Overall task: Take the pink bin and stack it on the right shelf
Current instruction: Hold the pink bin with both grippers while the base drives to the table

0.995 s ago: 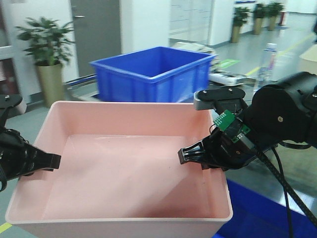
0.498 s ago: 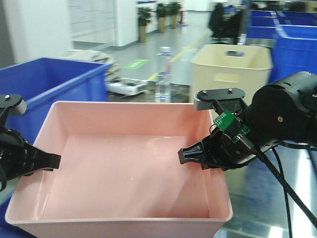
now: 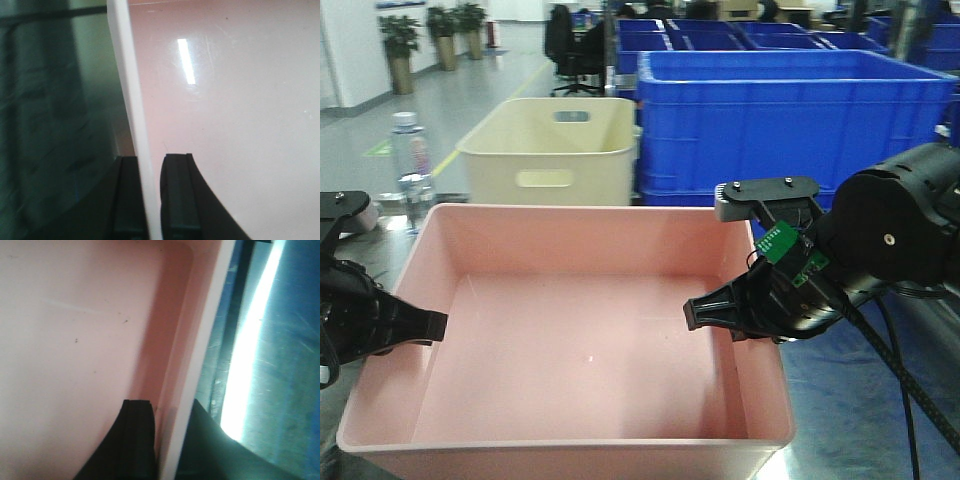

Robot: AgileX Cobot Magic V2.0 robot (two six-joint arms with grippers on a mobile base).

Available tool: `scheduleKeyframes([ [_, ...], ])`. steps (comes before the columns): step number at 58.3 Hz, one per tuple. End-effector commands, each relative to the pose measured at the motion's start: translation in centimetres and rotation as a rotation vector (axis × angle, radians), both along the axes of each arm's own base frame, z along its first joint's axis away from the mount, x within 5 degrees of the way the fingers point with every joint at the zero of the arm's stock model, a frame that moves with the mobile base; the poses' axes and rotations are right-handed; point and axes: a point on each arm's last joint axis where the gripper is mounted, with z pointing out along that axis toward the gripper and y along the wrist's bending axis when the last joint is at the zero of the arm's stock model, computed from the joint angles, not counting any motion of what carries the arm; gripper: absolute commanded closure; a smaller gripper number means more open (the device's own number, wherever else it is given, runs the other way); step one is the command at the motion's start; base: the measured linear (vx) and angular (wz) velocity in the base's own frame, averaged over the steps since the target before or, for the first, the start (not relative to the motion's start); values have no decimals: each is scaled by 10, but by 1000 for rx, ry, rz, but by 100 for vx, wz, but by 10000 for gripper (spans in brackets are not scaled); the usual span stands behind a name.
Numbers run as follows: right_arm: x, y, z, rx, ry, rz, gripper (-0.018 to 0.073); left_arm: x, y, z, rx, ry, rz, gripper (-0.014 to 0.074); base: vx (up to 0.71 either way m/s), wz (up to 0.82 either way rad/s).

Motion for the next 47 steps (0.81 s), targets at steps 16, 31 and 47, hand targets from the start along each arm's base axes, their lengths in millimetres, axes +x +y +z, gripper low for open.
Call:
scheduleKeyframes([
  [16,-3,-7,30,-1,-152,21,568,-7,0,29,-49,-146,1,598,12,-22],
  [31,-3,-7,30,-1,-152,21,568,-7,0,29,-49,-146,1,598,1,-1],
  [47,-3,-7,30,-1,-152,21,568,-7,0,29,-49,-146,1,598,0,0],
])
